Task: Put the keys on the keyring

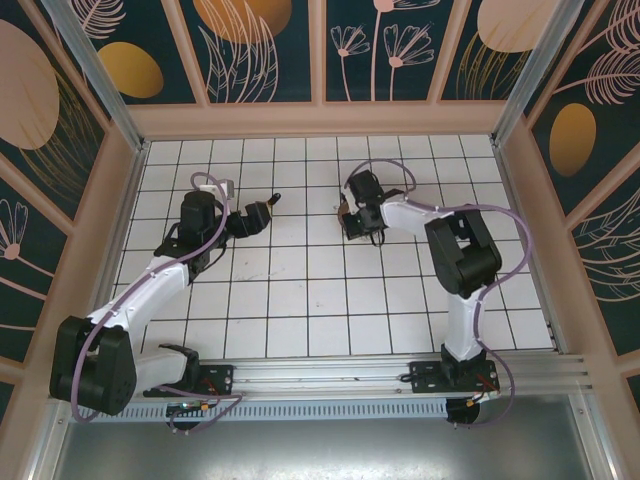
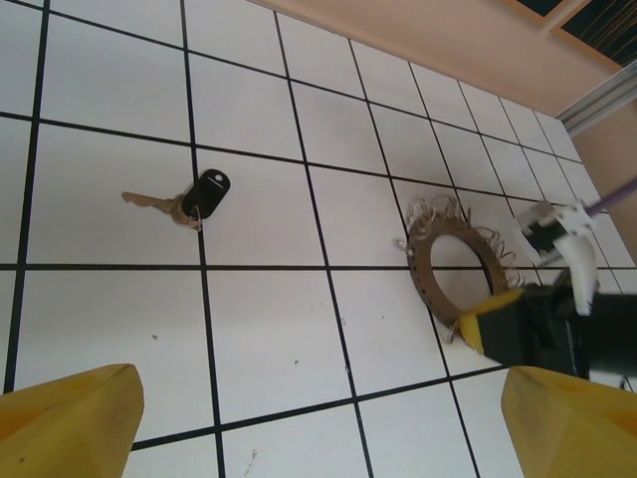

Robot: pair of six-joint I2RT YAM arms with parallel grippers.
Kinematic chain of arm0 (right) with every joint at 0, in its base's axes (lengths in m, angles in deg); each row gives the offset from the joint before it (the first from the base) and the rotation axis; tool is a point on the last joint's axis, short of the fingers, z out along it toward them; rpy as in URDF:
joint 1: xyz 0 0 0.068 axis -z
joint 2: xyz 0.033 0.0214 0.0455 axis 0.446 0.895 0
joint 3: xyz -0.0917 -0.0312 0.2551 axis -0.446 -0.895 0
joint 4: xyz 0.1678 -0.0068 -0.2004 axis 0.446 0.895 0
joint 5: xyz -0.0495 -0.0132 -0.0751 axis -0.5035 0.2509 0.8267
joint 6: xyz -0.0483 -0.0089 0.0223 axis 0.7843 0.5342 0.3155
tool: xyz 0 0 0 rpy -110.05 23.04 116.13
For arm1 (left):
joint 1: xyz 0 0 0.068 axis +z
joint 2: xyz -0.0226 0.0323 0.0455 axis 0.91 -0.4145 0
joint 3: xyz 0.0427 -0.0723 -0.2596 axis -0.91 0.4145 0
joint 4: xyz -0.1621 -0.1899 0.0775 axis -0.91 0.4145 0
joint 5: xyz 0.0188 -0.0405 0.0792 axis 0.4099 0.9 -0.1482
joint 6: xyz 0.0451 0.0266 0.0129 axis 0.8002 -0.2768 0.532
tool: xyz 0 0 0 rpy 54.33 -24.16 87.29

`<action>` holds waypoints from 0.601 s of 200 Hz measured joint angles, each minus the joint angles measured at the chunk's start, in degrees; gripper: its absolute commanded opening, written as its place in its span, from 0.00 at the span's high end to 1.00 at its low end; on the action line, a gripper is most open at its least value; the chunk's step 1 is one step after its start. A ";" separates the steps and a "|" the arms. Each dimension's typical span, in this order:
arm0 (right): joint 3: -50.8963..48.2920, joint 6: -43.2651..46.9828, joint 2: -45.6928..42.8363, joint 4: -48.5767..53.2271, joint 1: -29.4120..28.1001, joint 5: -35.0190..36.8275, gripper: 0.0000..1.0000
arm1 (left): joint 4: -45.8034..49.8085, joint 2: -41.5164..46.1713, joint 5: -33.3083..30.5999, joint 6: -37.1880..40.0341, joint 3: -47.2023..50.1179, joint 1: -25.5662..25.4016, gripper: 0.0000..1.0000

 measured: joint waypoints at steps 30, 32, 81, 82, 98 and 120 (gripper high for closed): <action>-8.59 -3.15 -6.82 -2.80 -3.34 -2.38 1.00 | 0.22 0.00 0.00 0.00 0.44 0.00 0.09; -9.16 -3.45 -7.19 -3.04 -3.67 -2.47 1.00 | 0.22 -0.02 0.00 0.00 0.44 0.00 0.09; -17.29 -8.24 -11.10 -7.43 -8.39 -5.97 1.00 | 0.20 -1.40 0.22 0.00 0.55 0.00 0.11; -17.44 -8.26 -11.15 -7.56 -8.44 -6.01 1.00 | 0.20 -1.42 0.22 0.00 0.55 0.00 0.11; -18.71 -8.90 -11.85 -8.55 -8.52 -6.40 0.98 | 0.15 -1.49 0.50 0.00 0.72 0.00 0.11; -19.65 -9.53 -12.44 -9.62 -8.52 -6.38 0.90 | -0.24 -1.46 1.29 -0.09 1.40 -0.07 0.11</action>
